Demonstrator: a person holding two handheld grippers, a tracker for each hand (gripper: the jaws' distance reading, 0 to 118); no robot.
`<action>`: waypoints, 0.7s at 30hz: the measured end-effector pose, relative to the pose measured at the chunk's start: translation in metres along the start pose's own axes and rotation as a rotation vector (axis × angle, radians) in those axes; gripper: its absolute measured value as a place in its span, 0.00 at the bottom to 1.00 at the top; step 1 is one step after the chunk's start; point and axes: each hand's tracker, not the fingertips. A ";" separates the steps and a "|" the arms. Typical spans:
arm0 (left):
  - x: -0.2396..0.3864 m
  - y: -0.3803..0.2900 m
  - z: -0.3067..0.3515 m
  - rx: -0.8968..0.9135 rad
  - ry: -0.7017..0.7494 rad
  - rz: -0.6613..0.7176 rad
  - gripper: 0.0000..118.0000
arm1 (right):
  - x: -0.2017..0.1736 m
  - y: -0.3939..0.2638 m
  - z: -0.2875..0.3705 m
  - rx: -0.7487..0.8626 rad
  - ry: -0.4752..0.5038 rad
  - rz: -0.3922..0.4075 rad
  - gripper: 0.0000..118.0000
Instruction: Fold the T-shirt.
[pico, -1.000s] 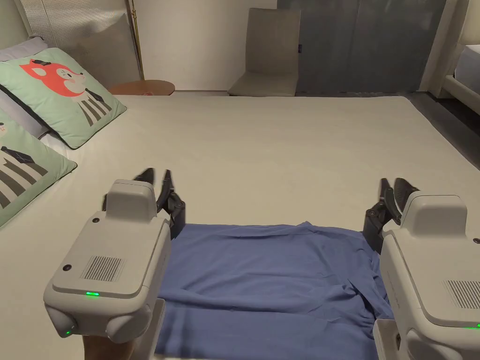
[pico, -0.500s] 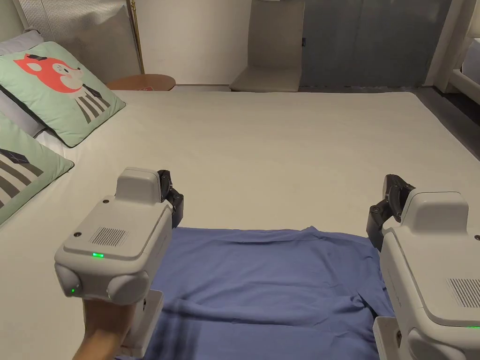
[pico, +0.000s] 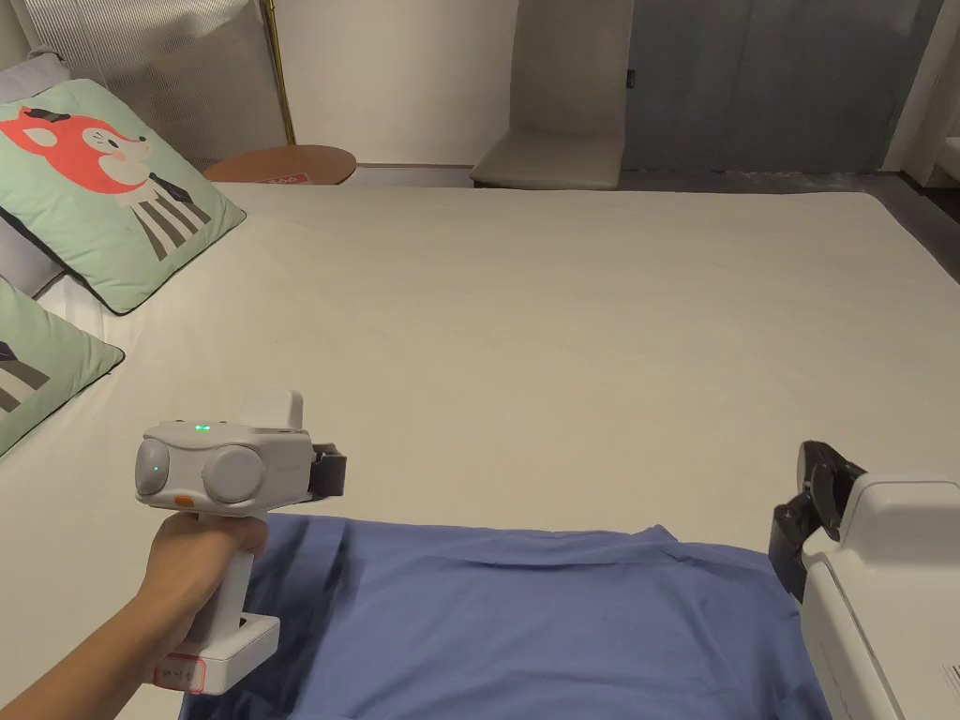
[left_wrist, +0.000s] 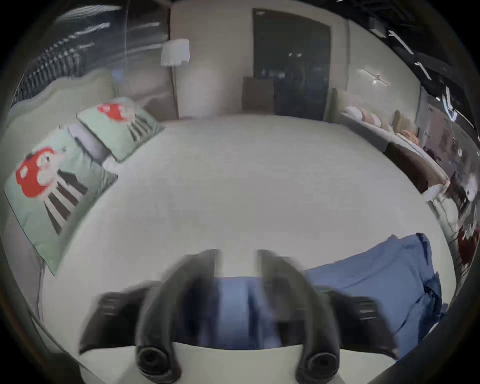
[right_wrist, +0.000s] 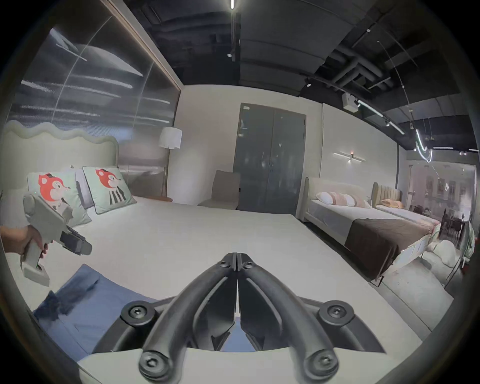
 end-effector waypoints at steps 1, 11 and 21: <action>-0.006 0.001 -0.013 -0.064 0.008 0.022 0.68 | 0.002 -0.003 -0.005 -0.013 0.000 0.001 0.00; -0.026 -0.024 -0.054 -0.191 0.079 0.020 0.70 | 0.014 -0.036 -0.031 -0.120 -0.014 0.005 0.00; 0.004 -0.032 -0.044 -0.154 0.079 -0.100 0.02 | 0.041 -0.048 -0.036 -0.187 -0.032 -0.024 0.00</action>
